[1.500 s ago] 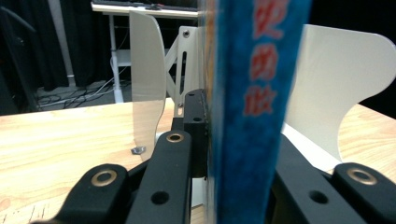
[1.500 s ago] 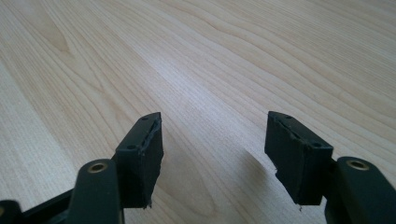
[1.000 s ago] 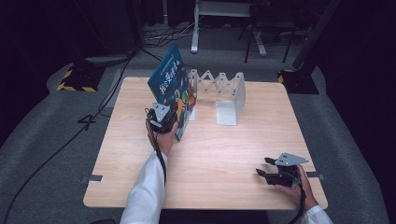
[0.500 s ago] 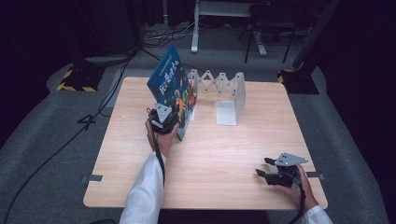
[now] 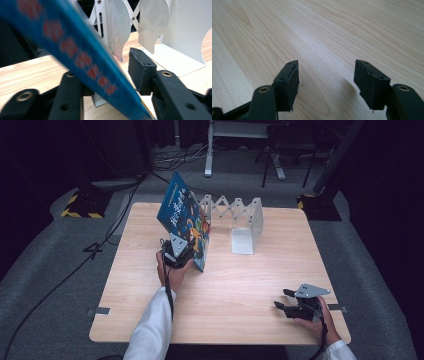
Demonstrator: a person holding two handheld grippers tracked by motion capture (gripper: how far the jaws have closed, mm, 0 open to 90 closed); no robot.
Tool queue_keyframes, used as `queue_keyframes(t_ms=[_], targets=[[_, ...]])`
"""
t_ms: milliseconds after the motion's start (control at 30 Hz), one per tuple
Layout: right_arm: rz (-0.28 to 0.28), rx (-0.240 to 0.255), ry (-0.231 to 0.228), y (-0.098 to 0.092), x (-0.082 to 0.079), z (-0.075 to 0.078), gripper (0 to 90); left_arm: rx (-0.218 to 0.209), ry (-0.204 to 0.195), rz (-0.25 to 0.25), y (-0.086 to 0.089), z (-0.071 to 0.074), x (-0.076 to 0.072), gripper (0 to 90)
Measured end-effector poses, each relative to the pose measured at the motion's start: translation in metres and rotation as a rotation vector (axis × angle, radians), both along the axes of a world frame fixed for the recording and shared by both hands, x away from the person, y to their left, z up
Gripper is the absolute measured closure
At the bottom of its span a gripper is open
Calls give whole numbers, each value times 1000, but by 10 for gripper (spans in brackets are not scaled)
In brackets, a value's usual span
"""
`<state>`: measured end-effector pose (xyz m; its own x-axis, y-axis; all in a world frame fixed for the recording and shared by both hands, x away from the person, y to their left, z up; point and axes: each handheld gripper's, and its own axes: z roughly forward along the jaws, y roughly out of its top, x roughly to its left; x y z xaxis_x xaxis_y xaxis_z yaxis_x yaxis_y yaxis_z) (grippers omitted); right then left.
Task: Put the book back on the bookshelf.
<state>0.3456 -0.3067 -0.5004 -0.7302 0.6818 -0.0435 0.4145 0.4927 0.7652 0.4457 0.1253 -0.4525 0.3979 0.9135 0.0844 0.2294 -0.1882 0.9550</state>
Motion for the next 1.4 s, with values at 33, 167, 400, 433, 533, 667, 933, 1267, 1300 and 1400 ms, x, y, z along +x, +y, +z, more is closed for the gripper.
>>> queue_keyframes(t_ms=[33, 167, 400, 433, 533, 667, 933, 1267, 1300, 1400], targets=[[0, 1, 0, 0, 0, 0, 377, 7, 7, -1, 0, 1, 0, 523], [-1, 2, 0, 0, 0, 0, 376, 6, 13, -24, 3, 3, -1, 513], [-2, 7, 3, -1, 0, 0, 375, 31, 33, -52, 6, 9, -6, 441], [-4, 7, 5, -1, 0, 1, 374, 30, 39, -61, 7, 9, -7, 436], [-5, 11, 3, -2, 0, 1, 372, 23, 60, -96, 10, 10, -9, 414], [-12, 22, 9, -3, 1, 2, 370, 40, 72, -125, 13, 12, -13, 377], [-18, 43, 9, -5, 1, 6, 345, 65, 106, -194, 19, 20, -21, 283], [-49, 30, -9, -8, -2, 21, 254, 107, 220, -349, 32, 25, -33, 174], [-49, 30, -9, -8, -2, 21, 254, 107, 220, -349, 32, 25, -33, 176], [-59, 20, -14, -7, -3, 26, 232, 165, 246, -360, 35, 24, -40, 165]])
